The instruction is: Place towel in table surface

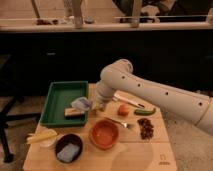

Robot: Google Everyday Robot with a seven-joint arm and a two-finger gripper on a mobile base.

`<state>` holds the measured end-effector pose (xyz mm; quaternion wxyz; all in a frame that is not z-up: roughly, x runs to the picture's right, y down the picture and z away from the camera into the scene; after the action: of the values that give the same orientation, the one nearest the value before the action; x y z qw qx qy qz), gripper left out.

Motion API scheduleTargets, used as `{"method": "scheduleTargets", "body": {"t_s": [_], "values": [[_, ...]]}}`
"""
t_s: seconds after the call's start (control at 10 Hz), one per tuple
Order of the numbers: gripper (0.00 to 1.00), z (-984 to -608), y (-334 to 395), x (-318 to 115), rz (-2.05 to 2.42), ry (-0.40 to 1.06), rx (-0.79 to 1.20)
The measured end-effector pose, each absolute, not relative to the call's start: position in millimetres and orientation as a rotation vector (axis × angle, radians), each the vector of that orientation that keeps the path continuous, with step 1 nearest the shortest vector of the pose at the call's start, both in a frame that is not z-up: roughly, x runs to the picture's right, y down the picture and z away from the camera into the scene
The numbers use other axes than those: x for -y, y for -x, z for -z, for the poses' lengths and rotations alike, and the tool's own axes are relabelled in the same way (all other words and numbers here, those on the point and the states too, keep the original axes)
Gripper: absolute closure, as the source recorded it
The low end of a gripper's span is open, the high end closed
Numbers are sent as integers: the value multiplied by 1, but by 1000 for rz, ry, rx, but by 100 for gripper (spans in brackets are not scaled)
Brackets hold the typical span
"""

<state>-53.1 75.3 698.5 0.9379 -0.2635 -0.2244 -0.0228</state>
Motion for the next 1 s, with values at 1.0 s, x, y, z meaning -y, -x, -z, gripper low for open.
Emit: {"method": "scheduleTargets", "body": {"t_s": [1.0], "values": [[100,-675,-32,-105,108,573,281]]}}
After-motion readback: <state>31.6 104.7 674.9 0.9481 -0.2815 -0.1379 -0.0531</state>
